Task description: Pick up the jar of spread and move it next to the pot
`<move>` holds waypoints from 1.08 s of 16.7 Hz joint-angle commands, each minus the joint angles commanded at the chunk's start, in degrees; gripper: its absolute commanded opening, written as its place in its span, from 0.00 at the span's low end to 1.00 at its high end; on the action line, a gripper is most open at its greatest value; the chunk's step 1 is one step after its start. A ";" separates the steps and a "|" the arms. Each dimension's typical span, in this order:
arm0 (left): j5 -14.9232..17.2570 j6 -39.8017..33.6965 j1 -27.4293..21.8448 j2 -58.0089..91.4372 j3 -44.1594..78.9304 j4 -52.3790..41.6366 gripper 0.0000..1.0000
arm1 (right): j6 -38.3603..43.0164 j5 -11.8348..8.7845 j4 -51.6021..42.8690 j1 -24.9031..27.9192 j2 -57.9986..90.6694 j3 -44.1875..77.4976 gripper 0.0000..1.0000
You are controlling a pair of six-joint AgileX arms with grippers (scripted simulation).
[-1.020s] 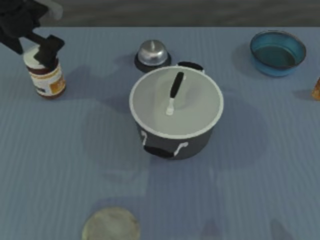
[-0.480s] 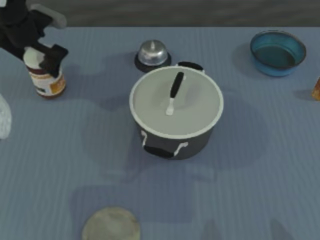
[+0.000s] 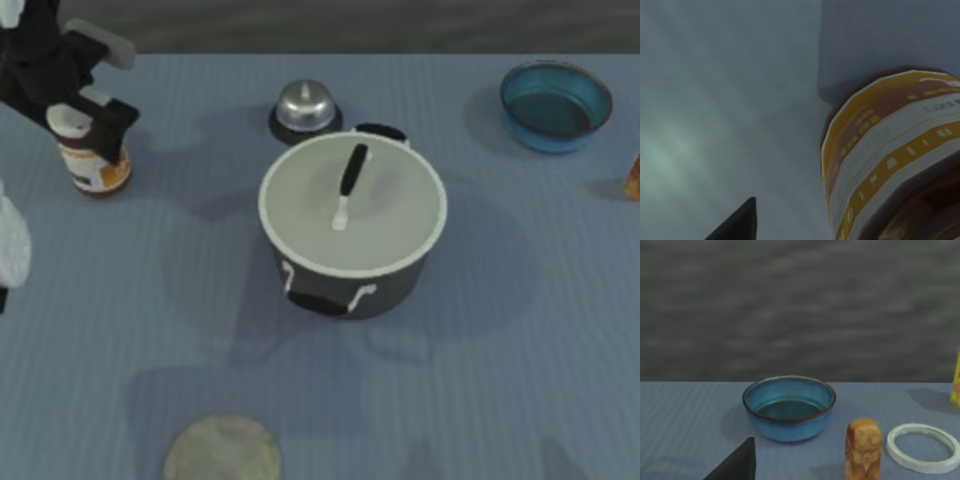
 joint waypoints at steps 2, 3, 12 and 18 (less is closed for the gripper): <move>0.00 0.00 0.00 0.00 0.00 0.00 0.77 | 0.00 0.00 0.00 0.00 0.00 0.00 1.00; 0.00 0.00 0.00 0.00 0.00 0.00 0.70 | 0.00 0.00 0.00 0.00 0.00 0.00 1.00; 0.00 0.00 0.00 0.00 0.00 0.00 0.02 | 0.00 0.00 0.00 0.00 0.00 0.00 1.00; 0.00 0.00 0.00 0.00 0.00 0.00 0.00 | 0.00 0.00 0.00 0.00 0.00 0.00 1.00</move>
